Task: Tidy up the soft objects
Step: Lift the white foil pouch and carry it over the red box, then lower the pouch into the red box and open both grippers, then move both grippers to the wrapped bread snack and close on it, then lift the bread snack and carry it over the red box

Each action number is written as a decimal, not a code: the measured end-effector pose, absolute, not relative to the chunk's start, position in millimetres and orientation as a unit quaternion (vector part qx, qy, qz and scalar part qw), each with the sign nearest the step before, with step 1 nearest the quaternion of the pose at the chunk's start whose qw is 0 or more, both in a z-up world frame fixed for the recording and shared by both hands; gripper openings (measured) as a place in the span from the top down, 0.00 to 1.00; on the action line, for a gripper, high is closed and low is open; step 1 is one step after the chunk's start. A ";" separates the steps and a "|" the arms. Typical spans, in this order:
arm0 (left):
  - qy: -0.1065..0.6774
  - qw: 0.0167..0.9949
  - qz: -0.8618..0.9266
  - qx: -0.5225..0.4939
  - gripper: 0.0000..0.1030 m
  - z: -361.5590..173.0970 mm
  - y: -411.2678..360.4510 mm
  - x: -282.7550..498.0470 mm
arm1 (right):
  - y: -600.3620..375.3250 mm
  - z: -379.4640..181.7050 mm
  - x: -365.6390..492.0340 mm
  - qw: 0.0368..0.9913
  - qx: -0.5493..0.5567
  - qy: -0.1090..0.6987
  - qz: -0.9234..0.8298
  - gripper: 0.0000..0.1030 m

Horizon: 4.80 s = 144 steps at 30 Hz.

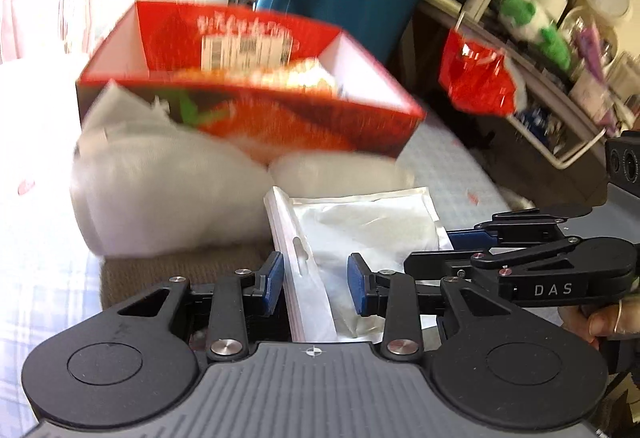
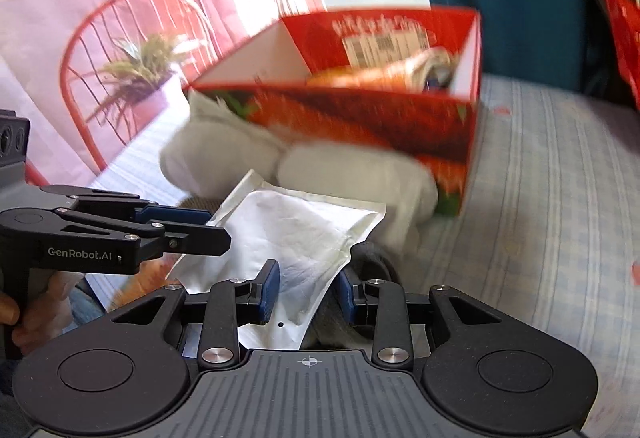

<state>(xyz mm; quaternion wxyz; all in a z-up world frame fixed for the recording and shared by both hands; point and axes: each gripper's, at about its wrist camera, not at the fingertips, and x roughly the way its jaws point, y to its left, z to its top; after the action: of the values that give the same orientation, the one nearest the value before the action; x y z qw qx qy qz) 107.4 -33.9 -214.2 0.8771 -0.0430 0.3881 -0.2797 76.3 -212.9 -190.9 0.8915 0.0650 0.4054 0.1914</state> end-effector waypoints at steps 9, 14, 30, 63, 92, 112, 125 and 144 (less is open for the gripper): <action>0.335 0.898 -0.277 -0.066 0.65 -173.1 -24.8 112.9 | -209.7 -144.0 93.8 0.910 0.049 0.358 0.202 0.71; 0.315 0.906 -0.274 -0.069 0.65 -158.9 -25.0 128.5 | -207.4 -126.1 110.9 0.919 0.031 0.338 0.200 0.71; 0.346 0.900 -0.255 -0.076 0.65 -151.3 -48.4 258.5 | -221.7 -138.7 241.3 0.930 0.048 0.340 0.127 0.70; 0.407 0.889 -0.211 0.005 0.63 -178.5 -60.3 280.8 | -192.5 -190.0 283.2 0.882 -0.036 0.467 0.049 0.66; 0.392 0.897 -0.205 -0.014 0.58 -181.7 36.2 91.4 | -151.1 -185.8 80.5 0.916 0.055 0.371 0.145 0.62; 0.478 0.845 -0.213 -0.107 0.62 -260.9 61.1 63.6 | -108.3 -224.0 35.7 0.902 0.013 0.391 0.185 0.62; 0.475 0.845 -0.228 -0.090 0.62 -260.1 15.4 89.5 | -116.2 -221.6 21.8 0.906 0.003 0.381 0.182 0.61; 0.450 0.850 -0.239 -0.131 0.61 -271.6 31.0 71.5 | -86.6 -244.8 27.7 0.892 -0.082 0.381 0.230 0.51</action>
<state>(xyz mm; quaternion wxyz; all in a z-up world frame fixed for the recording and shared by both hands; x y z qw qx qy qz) 71.5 31.0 -271.6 0.8502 -0.1312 0.4503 -0.2391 27.7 -86.6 -244.8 0.8919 -0.0818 0.3809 0.2298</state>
